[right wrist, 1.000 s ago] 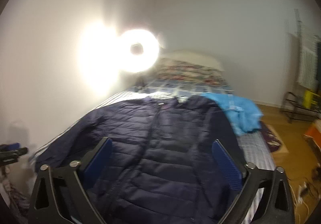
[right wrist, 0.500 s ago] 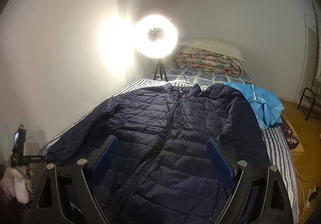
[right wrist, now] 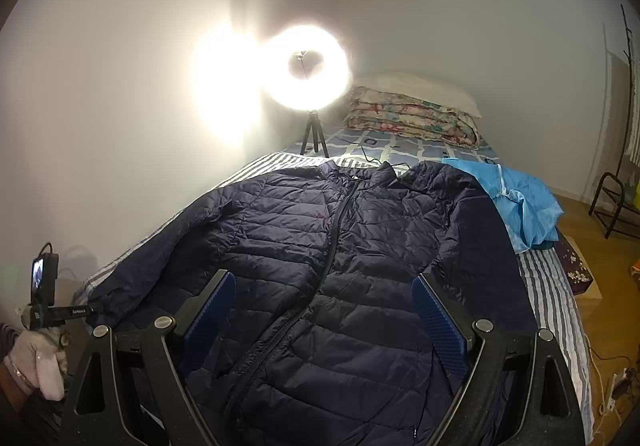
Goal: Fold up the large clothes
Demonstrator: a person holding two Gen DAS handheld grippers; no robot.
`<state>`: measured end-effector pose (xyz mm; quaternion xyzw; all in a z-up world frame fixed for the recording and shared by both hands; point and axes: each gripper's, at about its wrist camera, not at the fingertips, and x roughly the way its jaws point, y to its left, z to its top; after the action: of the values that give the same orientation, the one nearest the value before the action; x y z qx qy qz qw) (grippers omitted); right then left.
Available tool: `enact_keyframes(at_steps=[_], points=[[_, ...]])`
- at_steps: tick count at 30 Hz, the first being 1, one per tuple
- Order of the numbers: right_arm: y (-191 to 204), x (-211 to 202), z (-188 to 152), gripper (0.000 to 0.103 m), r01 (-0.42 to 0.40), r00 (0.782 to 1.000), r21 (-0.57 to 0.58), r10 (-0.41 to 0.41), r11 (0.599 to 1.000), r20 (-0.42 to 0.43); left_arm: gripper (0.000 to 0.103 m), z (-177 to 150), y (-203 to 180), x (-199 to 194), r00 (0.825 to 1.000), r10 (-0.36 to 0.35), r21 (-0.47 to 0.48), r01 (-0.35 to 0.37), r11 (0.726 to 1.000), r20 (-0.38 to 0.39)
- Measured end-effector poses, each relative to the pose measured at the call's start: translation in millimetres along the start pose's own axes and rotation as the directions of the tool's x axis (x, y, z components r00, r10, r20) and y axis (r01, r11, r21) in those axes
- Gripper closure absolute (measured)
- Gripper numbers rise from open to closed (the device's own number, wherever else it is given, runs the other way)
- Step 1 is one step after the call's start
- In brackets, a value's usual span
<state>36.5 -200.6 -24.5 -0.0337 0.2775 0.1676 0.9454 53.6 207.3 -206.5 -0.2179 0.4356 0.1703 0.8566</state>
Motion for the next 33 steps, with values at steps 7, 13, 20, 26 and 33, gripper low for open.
enact_keyframes(at_steps=[7,13,20,26,33], points=[[1,5,0,0.013,-0.005,1.0,0.005,0.005,1.0,-0.016,0.103,30,-21,-43,0.99,-0.069,0.059,0.062,0.996,0.125],[-1,17,1,0.018,-0.069,0.995,0.046,0.072,0.997,-0.065,0.103,64,-75,-71,0.969,-0.16,0.214,0.118,0.97,0.19],[-25,36,6,0.03,-0.102,0.988,0.187,0.122,0.977,-0.1,0.103,81,-168,-76,0.953,-0.254,0.459,0.154,0.875,0.165],[-38,48,7,0.029,-0.139,0.979,0.193,0.164,0.971,-0.122,0.103,75,-166,-78,0.95,-0.288,0.412,0.216,0.885,0.121],[40,68,9,0.033,-0.321,0.933,-0.049,0.307,0.946,-0.185,0.103,55,-92,-153,0.937,-0.226,0.343,0.127,0.931,0.268]])
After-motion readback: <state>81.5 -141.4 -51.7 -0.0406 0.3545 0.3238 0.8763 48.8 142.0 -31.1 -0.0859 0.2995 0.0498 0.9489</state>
